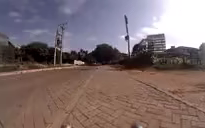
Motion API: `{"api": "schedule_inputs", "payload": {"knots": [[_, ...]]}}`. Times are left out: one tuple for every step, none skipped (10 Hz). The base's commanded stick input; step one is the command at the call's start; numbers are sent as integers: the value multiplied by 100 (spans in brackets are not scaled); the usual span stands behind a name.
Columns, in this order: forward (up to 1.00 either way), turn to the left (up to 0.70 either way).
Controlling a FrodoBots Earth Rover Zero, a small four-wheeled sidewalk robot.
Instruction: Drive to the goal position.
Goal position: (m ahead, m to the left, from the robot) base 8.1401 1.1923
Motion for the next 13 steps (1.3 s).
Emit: {"api": "schedule_inputs", "payload": {"knots": [[70,0],[70,0],[70,-19],[70,-35],[70,-35],[70,0],[70,0],[70,0],[70,0],[70,0],[70,0],[70,0],[70,0]]}}
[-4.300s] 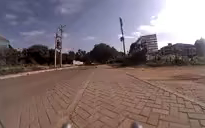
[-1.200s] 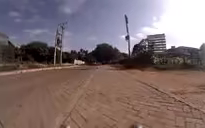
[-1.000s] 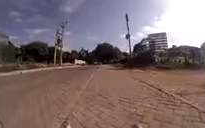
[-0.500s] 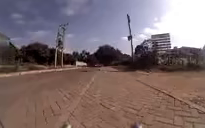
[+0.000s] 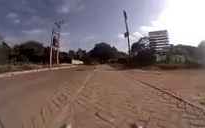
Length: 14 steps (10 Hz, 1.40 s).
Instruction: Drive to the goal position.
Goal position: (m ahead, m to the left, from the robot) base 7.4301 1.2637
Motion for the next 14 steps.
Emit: {"api": "schedule_inputs", "payload": {"knots": [[70,0],[70,0],[70,0],[70,0],[70,0],[70,0],[70,0],[70,0],[70,-2],[70,-19],[70,-33],[70,-33],[70,-18],[70,0]]}}
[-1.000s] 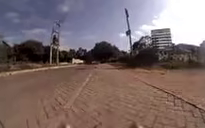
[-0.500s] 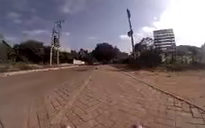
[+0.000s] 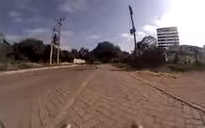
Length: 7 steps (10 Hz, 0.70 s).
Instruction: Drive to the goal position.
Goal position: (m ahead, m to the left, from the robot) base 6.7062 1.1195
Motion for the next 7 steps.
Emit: {"api": "schedule_inputs", "payload": {"knots": [[70,0],[70,0],[70,0],[70,0],[70,0],[70,0],[70,0]]}}
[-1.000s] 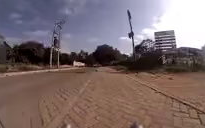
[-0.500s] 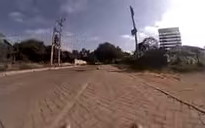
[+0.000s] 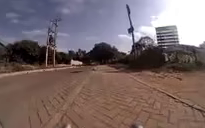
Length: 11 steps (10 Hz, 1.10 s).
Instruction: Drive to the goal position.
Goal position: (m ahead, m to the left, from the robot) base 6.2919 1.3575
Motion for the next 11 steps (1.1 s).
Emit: {"api": "schedule_inputs", "payload": {"knots": [[70,0],[70,0],[70,0],[70,0],[70,0],[70,0],[70,0],[70,0],[70,0],[70,0],[70,0]]}}
